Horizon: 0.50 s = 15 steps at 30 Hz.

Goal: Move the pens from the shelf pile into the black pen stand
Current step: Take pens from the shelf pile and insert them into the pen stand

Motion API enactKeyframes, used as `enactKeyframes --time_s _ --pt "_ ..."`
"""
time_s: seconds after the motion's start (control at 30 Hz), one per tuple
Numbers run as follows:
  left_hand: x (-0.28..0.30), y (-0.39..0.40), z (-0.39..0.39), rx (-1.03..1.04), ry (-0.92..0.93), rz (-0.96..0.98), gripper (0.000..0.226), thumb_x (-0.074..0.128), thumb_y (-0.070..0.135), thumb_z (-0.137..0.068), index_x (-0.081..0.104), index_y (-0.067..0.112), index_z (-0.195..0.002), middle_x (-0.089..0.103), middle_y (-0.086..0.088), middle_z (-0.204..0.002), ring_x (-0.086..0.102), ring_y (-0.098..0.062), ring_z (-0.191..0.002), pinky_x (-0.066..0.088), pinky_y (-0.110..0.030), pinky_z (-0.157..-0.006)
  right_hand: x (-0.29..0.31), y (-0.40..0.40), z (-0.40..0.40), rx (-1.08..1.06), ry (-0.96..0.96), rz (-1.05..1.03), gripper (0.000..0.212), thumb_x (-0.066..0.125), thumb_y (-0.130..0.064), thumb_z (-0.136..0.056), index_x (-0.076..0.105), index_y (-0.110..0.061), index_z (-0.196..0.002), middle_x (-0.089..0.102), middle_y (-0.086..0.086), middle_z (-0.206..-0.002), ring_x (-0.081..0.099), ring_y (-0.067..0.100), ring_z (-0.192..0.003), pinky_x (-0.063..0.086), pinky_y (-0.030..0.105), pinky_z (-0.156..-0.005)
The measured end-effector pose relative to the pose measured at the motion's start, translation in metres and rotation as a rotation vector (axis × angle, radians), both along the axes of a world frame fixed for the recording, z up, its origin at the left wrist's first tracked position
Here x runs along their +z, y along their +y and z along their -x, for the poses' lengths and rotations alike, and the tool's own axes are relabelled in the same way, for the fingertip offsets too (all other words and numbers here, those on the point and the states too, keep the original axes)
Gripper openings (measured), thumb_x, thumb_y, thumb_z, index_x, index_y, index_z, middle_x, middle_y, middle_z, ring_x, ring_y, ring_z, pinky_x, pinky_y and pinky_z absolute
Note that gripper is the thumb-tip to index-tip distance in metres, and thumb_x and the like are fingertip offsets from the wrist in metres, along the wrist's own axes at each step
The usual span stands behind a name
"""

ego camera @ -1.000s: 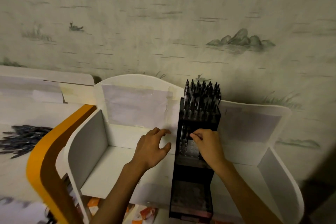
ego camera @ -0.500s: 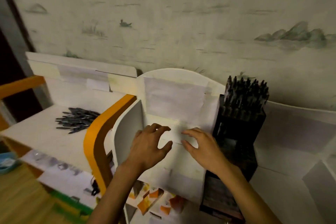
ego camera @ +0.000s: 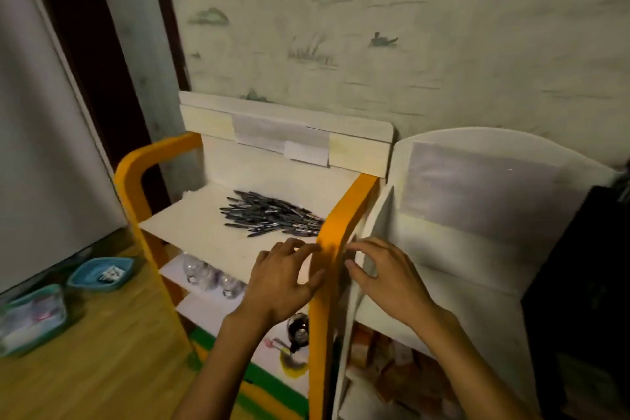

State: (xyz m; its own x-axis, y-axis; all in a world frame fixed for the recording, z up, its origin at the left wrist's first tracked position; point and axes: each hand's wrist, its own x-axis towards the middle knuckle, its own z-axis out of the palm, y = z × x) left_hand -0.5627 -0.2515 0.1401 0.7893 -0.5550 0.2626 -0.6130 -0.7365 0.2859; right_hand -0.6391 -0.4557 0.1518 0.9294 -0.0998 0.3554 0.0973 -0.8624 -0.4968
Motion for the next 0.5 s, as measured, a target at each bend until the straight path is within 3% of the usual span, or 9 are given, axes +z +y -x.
enactKeyframes --time_s 0.13,0.33,0.5 --pt "-0.010 0.062 -0.032 0.038 0.017 -0.002 0.052 0.044 0.060 -0.092 0.045 0.042 -0.140 0.052 0.008 -0.140 0.048 -0.016 -0.127 0.037 -0.040 -0.101 -0.008 0.059 -0.039 0.010 0.013 -0.002 0.029 0.058 -0.040 -0.093 0.062 -0.033 -0.122 0.058 -0.015 -0.123 0.054 0.005 -0.112 0.046 0.026 -0.093" --pt "-0.022 0.125 -0.083 0.078 0.044 -0.016 0.052 0.044 0.060 -0.093 0.042 0.041 -0.142 0.050 0.006 -0.143 0.047 -0.017 -0.130 0.038 -0.042 -0.105 -0.020 0.121 -0.089 0.001 0.085 0.007 0.032 0.059 -0.034 -0.095 0.062 -0.027 -0.126 0.057 -0.013 -0.125 0.054 0.004 -0.112 0.036 0.012 -0.085" --pt "-0.033 0.147 -0.134 0.083 0.049 -0.013 0.052 0.044 0.059 -0.093 0.043 0.040 -0.142 0.049 0.005 -0.144 0.047 -0.017 -0.130 0.038 -0.043 -0.105 -0.040 0.147 -0.133 -0.020 0.144 0.008 0.033 0.057 -0.037 -0.095 0.059 -0.031 -0.128 0.056 -0.014 -0.129 0.053 0.005 -0.116 0.046 0.021 -0.093"
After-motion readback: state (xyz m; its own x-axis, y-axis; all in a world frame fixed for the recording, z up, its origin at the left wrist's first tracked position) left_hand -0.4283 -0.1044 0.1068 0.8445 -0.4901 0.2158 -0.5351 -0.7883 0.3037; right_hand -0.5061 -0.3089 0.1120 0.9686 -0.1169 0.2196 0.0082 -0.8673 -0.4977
